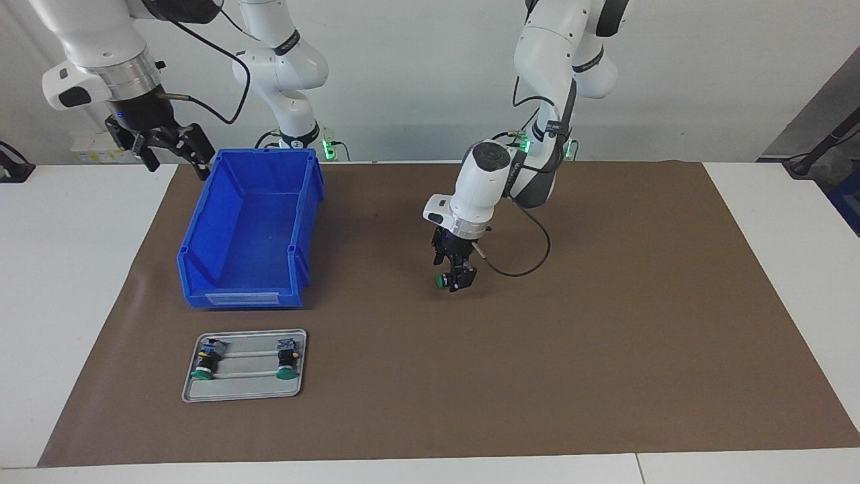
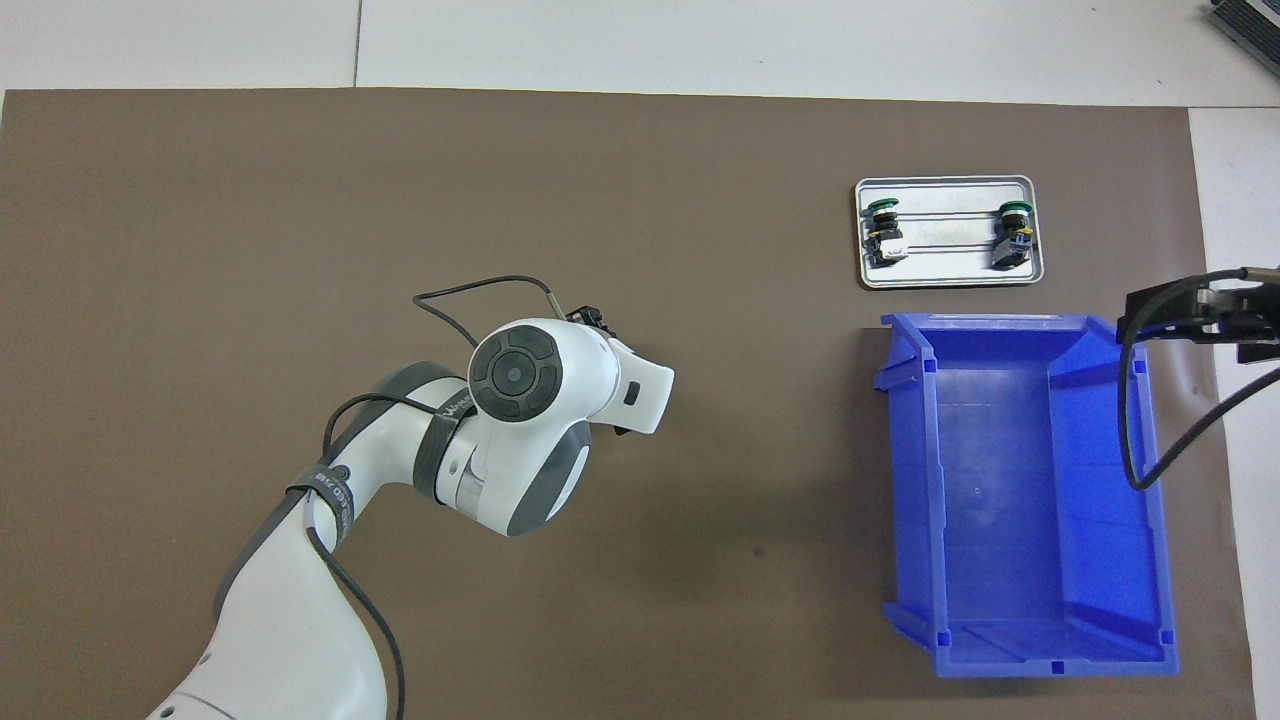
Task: Place and press button with both arms
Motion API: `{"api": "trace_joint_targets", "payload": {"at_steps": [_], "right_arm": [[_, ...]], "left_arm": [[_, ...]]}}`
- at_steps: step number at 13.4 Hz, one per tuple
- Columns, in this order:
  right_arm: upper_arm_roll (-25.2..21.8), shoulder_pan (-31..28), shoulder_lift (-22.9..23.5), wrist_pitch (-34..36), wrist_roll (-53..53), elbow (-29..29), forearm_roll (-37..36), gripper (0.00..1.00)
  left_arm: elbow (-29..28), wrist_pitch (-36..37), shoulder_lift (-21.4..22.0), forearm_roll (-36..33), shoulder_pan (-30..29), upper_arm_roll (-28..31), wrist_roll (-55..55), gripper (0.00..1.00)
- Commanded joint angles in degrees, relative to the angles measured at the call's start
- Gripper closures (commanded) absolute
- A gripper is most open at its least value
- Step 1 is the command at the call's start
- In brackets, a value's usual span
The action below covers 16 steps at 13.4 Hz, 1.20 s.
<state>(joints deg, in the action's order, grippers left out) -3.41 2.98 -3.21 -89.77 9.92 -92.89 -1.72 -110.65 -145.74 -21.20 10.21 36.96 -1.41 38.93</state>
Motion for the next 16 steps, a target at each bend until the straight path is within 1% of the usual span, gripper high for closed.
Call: {"api": "trace_joint_targets", "payload": {"at_steps": [1, 5, 8, 11, 12, 14, 16], "right_arm": [[0.1, 0.3, -2.3, 0.0, -0.4, -2.6, -0.5, 0.0], [0.1, 0.1, -2.4, 0.0, -1.4, -2.8, 0.0, 0.0], [-0.5, -0.3, -2.1, 0.9, -6.7, -2.4, 0.2, 0.0], [-0.6, -0.2, -2.2, 1.0, -6.3, -2.4, 0.1, 0.0], [-0.6, -0.2, -2.2, 0.9, -5.8, -2.4, 0.1, 0.0], [-0.6, -0.3, -2.0, 0.4, -4.9, -2.4, 0.1, 0.0], [-0.6, -0.4, -2.1, 0.7, -4.8, -2.4, 0.1, 0.0]], "left_arm": [[0.7, 0.5, -1.5, 1.2, 1.5, 1.1, -0.9, 0.14], [0.9, 3.0, -1.5, 1.3, 1.9, 1.2, -1.2, 0.14], [0.7, 3.1, -1.6, 1.2, 1.9, 1.3, -2.0, 0.14], [0.8, 2.7, -1.7, 1.3, 2.1, 1.2, -2.7, 0.14], [0.7, 2.6, -1.7, 1.3, 2.1, 1.2, -2.7, 0.15], [0.5, 2.3, -1.8, 1.3, 2.2, 1.2, -2.7, 0.22], [0.4, 1.7, -1.8, 1.2, 2.2, 1.3, -2.7, 0.23]]}}
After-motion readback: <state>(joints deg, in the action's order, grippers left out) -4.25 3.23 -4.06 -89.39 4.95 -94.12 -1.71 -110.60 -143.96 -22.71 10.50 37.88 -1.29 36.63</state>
